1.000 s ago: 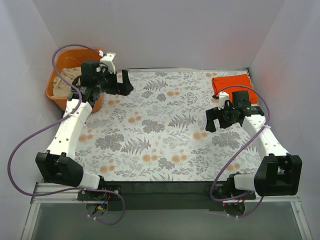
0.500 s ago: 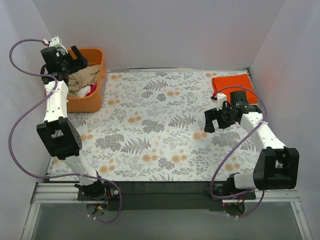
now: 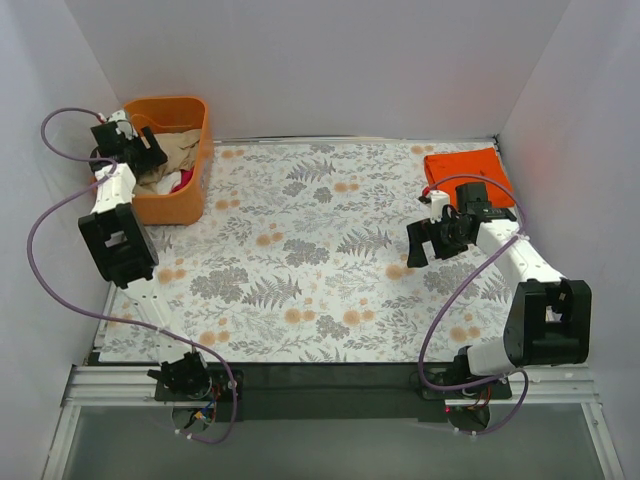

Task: Fold and stack the t-shirts
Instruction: Grab the tshirt from the pile

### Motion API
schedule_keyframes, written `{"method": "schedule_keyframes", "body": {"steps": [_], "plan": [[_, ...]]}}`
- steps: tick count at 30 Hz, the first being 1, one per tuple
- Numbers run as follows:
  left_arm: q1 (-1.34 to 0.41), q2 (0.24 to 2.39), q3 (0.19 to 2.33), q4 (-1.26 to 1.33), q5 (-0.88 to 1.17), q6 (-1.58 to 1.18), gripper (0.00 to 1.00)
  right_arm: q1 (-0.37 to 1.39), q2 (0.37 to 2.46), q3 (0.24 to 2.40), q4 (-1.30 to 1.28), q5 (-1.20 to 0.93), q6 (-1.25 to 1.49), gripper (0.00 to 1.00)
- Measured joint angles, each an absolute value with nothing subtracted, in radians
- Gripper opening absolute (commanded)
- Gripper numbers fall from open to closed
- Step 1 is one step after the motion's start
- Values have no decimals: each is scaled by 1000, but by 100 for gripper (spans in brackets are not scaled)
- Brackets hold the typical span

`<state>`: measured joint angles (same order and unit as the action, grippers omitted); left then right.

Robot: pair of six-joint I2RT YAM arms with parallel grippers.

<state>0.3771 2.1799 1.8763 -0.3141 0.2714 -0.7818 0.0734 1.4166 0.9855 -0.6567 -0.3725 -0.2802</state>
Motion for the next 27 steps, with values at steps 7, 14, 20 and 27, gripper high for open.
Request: {"method": "schedule_keyframes", "body": {"steps": [7,14,20,27], "plan": [[376,2188,1901,-326,252,-764,1,73,1431,986,-656,-372,-280,98],[376,2188,2178,-387,355,-814,0,73,1429,986,-656,-372,-280,98],[352,2085,2297,-309,493,-899,0,73,1410,1007,-661,-372,-276,98],[284,1854,2282,-117,653,-1056,0,73,1409,1085,-672,-374,-276,98]]}}
